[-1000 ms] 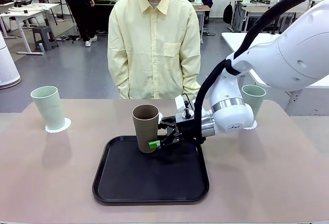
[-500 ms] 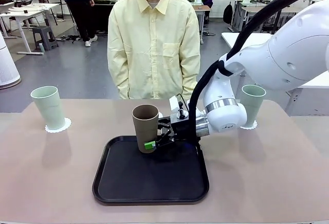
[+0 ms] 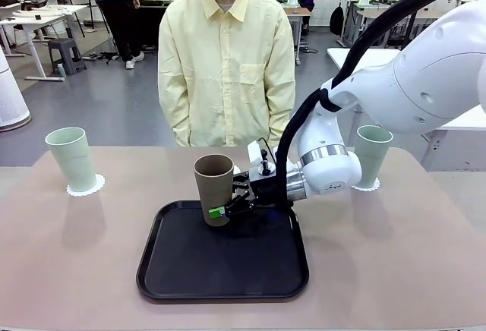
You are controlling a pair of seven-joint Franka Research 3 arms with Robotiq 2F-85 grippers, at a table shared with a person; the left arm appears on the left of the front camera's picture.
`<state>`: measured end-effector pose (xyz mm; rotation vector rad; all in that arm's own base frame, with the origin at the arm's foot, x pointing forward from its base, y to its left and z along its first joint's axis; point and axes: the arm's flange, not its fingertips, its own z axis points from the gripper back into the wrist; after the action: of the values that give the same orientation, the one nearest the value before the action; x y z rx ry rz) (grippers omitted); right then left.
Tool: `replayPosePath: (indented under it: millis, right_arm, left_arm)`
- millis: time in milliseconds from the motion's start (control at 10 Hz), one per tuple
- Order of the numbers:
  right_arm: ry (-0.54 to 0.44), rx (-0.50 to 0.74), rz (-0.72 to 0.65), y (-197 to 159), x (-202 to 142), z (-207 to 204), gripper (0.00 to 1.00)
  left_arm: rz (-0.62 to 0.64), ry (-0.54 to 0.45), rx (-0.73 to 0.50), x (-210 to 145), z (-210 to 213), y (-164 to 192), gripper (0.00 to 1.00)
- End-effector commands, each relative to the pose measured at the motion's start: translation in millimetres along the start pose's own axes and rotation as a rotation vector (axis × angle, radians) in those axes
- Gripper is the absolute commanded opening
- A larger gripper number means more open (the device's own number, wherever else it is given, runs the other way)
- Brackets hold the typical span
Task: Place coasters on the table and set cups on them.
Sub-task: Take one Reusable plastic cup from the Flat Tray and place it on a coaster set by the human.
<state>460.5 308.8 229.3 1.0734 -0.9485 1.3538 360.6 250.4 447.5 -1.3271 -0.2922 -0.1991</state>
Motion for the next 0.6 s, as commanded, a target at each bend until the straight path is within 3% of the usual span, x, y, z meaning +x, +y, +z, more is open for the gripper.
replayPosePath:
  millis: [0,200,500]
  right_arm:
    - [0.002,0.020,-0.001,-2.4,-1.3,-0.6,0.00]
    - [-0.017,-0.022,-0.018,4.8,9.2,8.3,0.00]
    - [-0.019,-0.070,-0.089,27.8,74.6,30.5,0.00]
  left_arm:
    - [-0.002,-0.006,-0.003,-0.8,0.6,-1.1,1.00]
    - [-0.002,-0.006,-0.003,-0.8,0.6,-1.1,1.00]
    - [-0.002,-0.006,-0.003,-0.8,0.6,-1.1,1.00]
